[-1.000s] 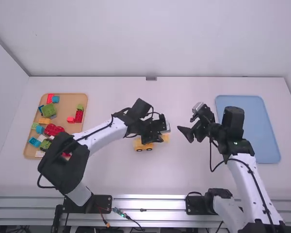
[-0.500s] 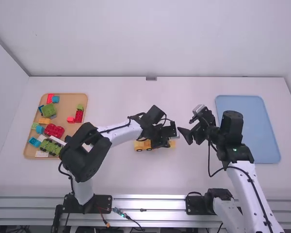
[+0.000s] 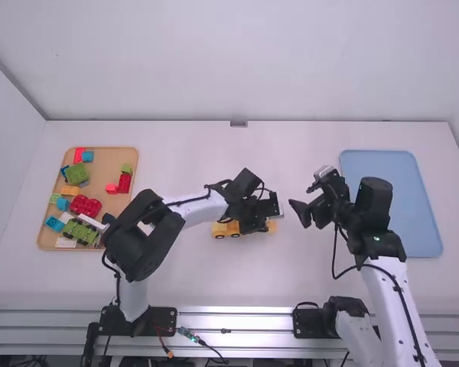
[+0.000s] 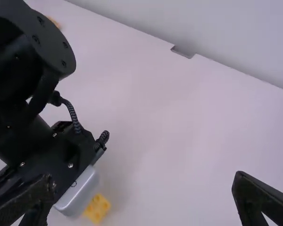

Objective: Assemble lego blocks to make yellow taxi

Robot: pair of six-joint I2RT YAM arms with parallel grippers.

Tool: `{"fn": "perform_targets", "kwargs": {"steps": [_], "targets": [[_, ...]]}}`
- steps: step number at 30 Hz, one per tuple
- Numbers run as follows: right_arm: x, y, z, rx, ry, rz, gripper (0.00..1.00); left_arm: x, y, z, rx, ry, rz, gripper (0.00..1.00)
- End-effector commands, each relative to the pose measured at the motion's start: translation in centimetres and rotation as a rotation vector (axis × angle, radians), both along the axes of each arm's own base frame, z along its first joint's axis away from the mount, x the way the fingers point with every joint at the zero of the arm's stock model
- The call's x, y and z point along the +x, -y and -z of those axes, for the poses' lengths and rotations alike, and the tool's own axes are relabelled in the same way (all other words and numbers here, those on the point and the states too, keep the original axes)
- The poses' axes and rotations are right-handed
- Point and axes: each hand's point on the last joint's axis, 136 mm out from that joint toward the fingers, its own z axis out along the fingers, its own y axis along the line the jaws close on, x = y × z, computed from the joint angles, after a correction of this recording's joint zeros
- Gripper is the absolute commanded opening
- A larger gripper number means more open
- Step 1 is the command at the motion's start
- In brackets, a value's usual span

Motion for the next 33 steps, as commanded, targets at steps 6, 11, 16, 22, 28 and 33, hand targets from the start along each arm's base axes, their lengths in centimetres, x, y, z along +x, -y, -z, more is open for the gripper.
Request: {"fn": "perform_targets", "kwargs": {"steps": [6, 11, 16, 22, 28, 33], "targets": [[-0.8, -0.6, -1.1, 0.001, 0.046, -0.023, 0.99, 0.5, 0.1, 1.0, 0.011, -0.003, -0.006, 0.02], [-0.9, -1.1, -0.9, -0.009, 0.046, -0.044, 0.99, 0.4, 0.1, 2.3, 0.023, -0.018, -0.006, 0.02], [-0.4, -0.8, -0.2, -0.005, 0.020, -0.035, 0.99, 0.5, 0.0, 2.5, 0.024, -0.018, -0.008, 0.28], [-0.1, -0.5, 0.6, -0.015, -0.001, -0.032, 0.99, 1.3, -0.6, 2.8, 0.072, 0.013, -0.039, 0.99], [0.0, -0.5, 0.6, -0.034, 0.015, -0.046, 0.99, 2.8, -0.9, 1.0, 0.110, 0.033, -0.104, 0.99], [0.4, 0.2, 0.9, -0.062, 0.012, -0.009, 0.99, 3.7, -0.9, -4.2, 0.133, 0.070, -0.084, 0.99]]}}
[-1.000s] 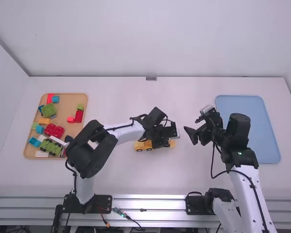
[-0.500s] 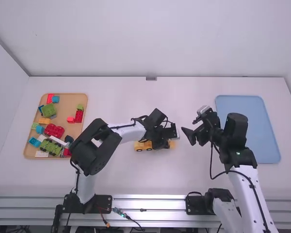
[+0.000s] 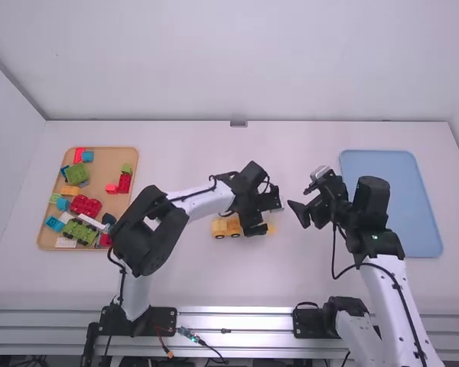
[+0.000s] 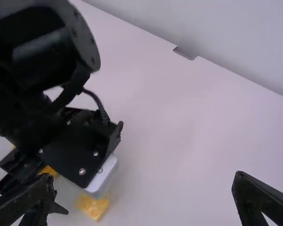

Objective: Assemble lego blocks to make yellow taxi

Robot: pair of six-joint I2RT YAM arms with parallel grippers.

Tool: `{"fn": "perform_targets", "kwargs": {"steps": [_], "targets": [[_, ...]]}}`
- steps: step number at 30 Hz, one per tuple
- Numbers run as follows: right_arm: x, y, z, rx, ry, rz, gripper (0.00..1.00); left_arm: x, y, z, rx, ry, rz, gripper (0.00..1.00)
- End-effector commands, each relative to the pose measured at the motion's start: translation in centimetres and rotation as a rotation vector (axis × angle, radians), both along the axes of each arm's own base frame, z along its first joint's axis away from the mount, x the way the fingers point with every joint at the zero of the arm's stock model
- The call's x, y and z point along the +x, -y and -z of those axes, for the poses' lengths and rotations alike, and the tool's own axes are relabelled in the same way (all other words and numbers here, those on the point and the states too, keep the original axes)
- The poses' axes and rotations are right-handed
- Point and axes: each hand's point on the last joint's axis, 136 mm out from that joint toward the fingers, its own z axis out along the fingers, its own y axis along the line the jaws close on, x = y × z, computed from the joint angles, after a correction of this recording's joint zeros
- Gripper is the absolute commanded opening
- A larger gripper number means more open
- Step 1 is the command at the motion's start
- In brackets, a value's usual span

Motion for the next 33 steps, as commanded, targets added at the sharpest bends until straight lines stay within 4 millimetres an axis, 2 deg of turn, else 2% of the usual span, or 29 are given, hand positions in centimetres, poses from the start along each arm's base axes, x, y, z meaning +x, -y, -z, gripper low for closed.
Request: {"fn": "perform_targets", "kwargs": {"steps": [1, 2, 4, 5, 6, 7, 10, 11, 15, 19, 21, 24, 26, 28, 33], "targets": [[0.4, 0.8, 0.7, -0.027, -0.014, 0.042, 0.99, 2.0, 0.1, -5.1, -0.037, 0.099, 0.009, 0.99], [0.5, 0.9, 0.8, -0.032, -0.015, 0.047, 0.99, 2.1, -0.1, -5.4, -0.036, 0.102, 0.005, 0.99], [1.0, 1.2, 1.3, -0.052, -0.023, 0.067, 0.99, 3.7, -1.4, -7.6, -0.048, 0.122, -0.058, 0.99], [1.2, 1.3, 1.5, -0.064, -0.033, 0.076, 0.99, 4.4, -2.3, -8.2, -0.050, 0.130, -0.092, 0.99], [1.5, 1.3, 1.9, -0.086, -0.054, 0.086, 0.99, 5.6, -4.0, -9.2, -0.061, 0.129, -0.170, 0.99], [1.5, 1.3, 1.9, -0.086, -0.054, 0.086, 0.99, 5.6, -4.0, -9.2, -0.061, 0.129, -0.170, 0.99], [2.1, 0.9, 2.7, -0.166, -0.104, 0.058, 0.99, 7.1, -7.8, -10.9, -0.108, 0.104, -0.319, 0.99], [2.2, 0.1, 3.3, -0.217, -0.130, 0.003, 0.99, 7.4, -9.4, -11.6, -0.136, 0.083, -0.379, 0.99], [2.0, -1.2, 5.1, -0.408, -0.215, -0.154, 0.99, 7.6, -12.7, -13.4, -0.198, 0.072, -0.486, 0.99], [1.4, -2.8, 7.7, -0.565, -0.319, -0.353, 0.99, 7.4, -14.9, -14.5, -0.229, 0.112, -0.557, 0.99], [1.3, -3.2, 8.6, -0.597, -0.357, -0.398, 0.99, 7.3, -15.6, -14.8, -0.237, 0.132, -0.592, 0.99], [1.2, -3.9, 11.8, -0.706, -0.488, -0.462, 0.99, 6.5, -16.4, -15.4, -0.275, 0.208, -0.607, 0.99], [1.1, -4.2, 12.5, -0.726, -0.516, -0.482, 0.99, 6.4, -16.4, -15.5, -0.287, 0.230, -0.604, 0.99], [0.1, -5.4, 15.0, -0.775, -0.583, -0.578, 0.99, 5.9, -16.5, -15.8, -0.323, 0.288, -0.596, 0.99], [-1.1, -6.8, 17.7, -0.810, -0.629, -0.666, 0.99, 5.0, -16.7, -15.9, -0.359, 0.346, -0.588, 0.99]]}}
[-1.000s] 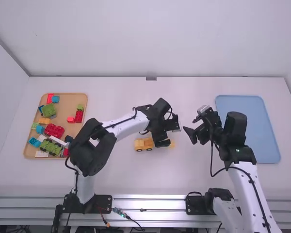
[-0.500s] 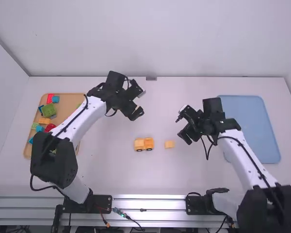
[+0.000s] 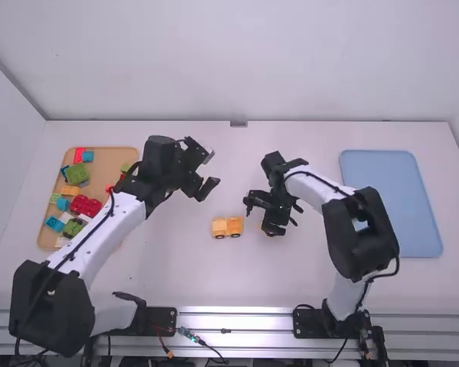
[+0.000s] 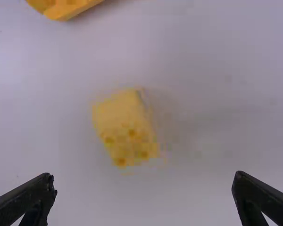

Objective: Assemble lego blocks to make yellow taxi

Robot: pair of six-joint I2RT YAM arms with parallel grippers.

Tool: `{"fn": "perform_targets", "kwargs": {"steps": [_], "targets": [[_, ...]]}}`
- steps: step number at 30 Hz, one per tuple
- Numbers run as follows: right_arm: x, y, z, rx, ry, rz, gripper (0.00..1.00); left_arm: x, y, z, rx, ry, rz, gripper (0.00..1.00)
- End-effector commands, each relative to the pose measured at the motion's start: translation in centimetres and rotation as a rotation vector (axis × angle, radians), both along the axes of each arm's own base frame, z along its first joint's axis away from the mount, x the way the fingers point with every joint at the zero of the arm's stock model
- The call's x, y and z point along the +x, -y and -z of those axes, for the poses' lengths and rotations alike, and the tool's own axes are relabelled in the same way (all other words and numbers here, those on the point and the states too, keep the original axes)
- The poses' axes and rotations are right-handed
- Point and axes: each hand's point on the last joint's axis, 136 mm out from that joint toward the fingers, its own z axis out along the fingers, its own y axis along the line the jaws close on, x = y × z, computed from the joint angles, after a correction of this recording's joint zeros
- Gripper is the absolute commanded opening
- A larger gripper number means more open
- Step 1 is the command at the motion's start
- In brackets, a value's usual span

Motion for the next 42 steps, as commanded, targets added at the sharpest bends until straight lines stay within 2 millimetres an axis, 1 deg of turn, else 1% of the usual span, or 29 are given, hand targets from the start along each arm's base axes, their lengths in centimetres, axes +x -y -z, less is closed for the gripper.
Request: {"fn": "perform_targets", "kwargs": {"steps": [1, 4, 8, 13, 15, 17, 18, 19, 22, 27, 28, 31, 33, 34, 35, 37, 38, 39, 40, 42], "targets": [[0.0, -0.7, 0.6, -0.019, -0.004, -0.053, 0.99, -0.8, -0.4, -0.3, -0.015, 0.022, -0.005, 0.99], [-0.6, -1.3, 1.3, -0.025, 0.006, -0.084, 0.99, -0.6, -0.9, -0.3, -0.038, 0.025, -0.036, 0.99], [-0.4, -1.5, 2.3, -0.020, 0.054, -0.095, 1.00, -0.5, -1.4, -0.3, -0.044, 0.018, -0.053, 0.99], [-1.0, -0.9, 3.3, -0.015, 0.065, -0.093, 0.99, -0.5, -1.2, -0.4, -0.049, 0.018, -0.056, 0.99], [-0.8, -0.8, 3.5, -0.010, 0.070, -0.087, 0.98, -0.4, -1.4, -0.4, -0.050, 0.021, -0.060, 0.99], [-0.8, -0.8, 3.4, -0.008, 0.072, -0.082, 0.95, -0.4, -1.2, -0.5, -0.052, 0.020, -0.055, 0.99], [-0.7, -0.9, 3.2, -0.007, 0.076, -0.075, 0.92, -0.5, -1.1, -0.4, -0.051, 0.020, -0.052, 0.99], [-0.7, -0.9, 3.2, -0.006, 0.077, -0.076, 0.92, -0.5, -1.1, -0.4, -0.051, 0.020, -0.053, 0.99], [-0.2, -1.2, 2.7, 0.003, 0.089, -0.057, 0.77, -0.5, -1.1, -0.5, -0.051, 0.021, -0.053, 0.99], [-0.2, -1.2, 2.7, 0.003, 0.086, -0.048, 0.59, -0.4, -1.4, -0.4, -0.052, 0.020, -0.059, 0.99], [-0.3, -1.3, 2.7, 0.005, 0.082, -0.030, 0.52, -0.4, -1.2, -0.4, -0.051, 0.020, -0.055, 0.99], [-0.3, -1.3, 2.7, 0.003, 0.080, -0.006, 0.43, -0.4, -1.2, -0.4, -0.050, 0.021, -0.056, 0.99], [-0.3, -1.4, 2.7, 0.004, 0.078, 0.005, 0.34, -0.4, -1.2, -0.5, -0.052, 0.020, -0.054, 0.99], [-0.3, -1.4, 2.7, 0.009, 0.077, 0.010, 0.28, -0.4, -1.2, -0.5, -0.052, 0.020, -0.054, 0.99], [-0.3, -1.6, 2.6, 0.017, 0.075, 0.010, 0.26, -0.4, -1.2, -0.5, -0.052, 0.020, -0.054, 0.99], [-0.3, -1.8, 2.6, 0.033, 0.071, 0.012, 0.13, -0.4, -1.2, -0.5, -0.052, 0.020, -0.054, 0.99], [-0.4, -2.1, 2.6, 0.045, 0.063, 0.016, 0.09, -0.4, -1.2, -0.5, -0.052, 0.020, -0.054, 0.99], [-0.5, -2.2, 2.5, 0.051, 0.059, 0.033, 0.02, -0.4, -1.2, -0.5, -0.053, 0.020, -0.055, 0.99], [-0.3, -2.2, 2.5, 0.050, 0.059, 0.073, 0.00, -0.4, -1.2, -0.5, -0.053, 0.020, -0.055, 0.99], [-0.2, -2.2, 2.5, 0.046, 0.058, 0.120, 0.00, -0.4, -1.2, -0.5, -0.056, 0.022, -0.056, 0.99]]}}
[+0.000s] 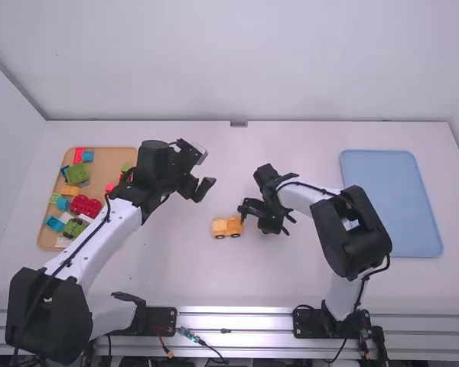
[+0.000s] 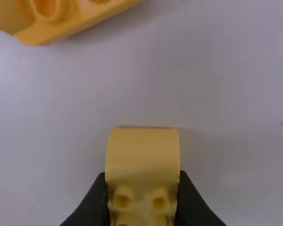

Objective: Assemble lego blocks to make yellow taxi

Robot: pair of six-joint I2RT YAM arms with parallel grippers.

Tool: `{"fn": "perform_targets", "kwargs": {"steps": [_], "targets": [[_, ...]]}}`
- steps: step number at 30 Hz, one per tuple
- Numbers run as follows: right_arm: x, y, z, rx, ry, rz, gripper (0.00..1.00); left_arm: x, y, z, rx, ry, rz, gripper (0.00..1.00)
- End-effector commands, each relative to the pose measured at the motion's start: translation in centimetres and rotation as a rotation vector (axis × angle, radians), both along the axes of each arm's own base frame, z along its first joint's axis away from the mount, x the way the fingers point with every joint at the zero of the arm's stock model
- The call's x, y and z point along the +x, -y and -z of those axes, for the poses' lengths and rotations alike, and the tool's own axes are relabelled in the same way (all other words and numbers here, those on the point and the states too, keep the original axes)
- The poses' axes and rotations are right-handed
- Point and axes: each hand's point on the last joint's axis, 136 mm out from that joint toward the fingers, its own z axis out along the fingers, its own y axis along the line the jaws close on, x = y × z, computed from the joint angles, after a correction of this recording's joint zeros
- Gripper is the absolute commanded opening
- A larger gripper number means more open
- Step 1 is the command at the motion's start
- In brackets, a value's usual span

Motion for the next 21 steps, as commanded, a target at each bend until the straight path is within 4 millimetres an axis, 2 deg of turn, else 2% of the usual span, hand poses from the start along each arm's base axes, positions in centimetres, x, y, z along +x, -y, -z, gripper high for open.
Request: {"fn": "perform_targets", "kwargs": {"steps": [1, 4, 7, 8, 11, 13, 15, 17, 18, 21], "targets": [[0.6, -0.5, -0.9, 0.022, 0.007, 0.126, 0.00, -0.2, 0.1, -0.8, -0.015, 0.022, 0.005, 0.99], [1.1, -0.8, -1.0, 0.034, 0.012, 0.222, 0.00, -0.1, 0.1, -1.0, -0.017, 0.030, 0.005, 0.99], [2.5, -1.5, -1.7, 0.060, 0.025, 0.394, 0.00, 0.0, 0.1, -1.2, -0.018, 0.040, 0.005, 0.99], [2.5, -1.5, -1.7, 0.060, 0.025, 0.394, 0.00, 0.0, 0.1, -1.2, -0.018, 0.040, 0.005, 0.99], [3.6, -2.0, -2.9, 0.075, 0.002, 0.635, 0.00, 0.1, 0.1, -1.4, -0.021, 0.049, 0.004, 0.99], [3.9, -2.1, -3.2, 0.080, -0.006, 0.701, 0.00, 0.2, 0.1, -1.4, -0.021, 0.049, 0.004, 0.99], [4.8, -2.0, -3.8, 0.095, -0.039, 0.955, 0.00, 0.2, 0.1, -1.4, -0.039, 0.040, -0.011, 0.99], [5.3, -1.8, -4.1, 0.104, -0.060, 1.105, 0.00, 0.2, 0.1, -1.5, -0.052, 0.032, -0.021, 0.99], [5.4, -1.7, -4.2, 0.105, -0.072, 1.167, 0.00, 0.2, 0.1, -1.4, -0.051, 0.032, -0.021, 0.99], [5.3, -0.4, -4.5, 0.068, -0.160, 1.542, 0.00, 0.2, 0.2, -1.4, -0.052, 0.030, -0.020, 0.99]]}}
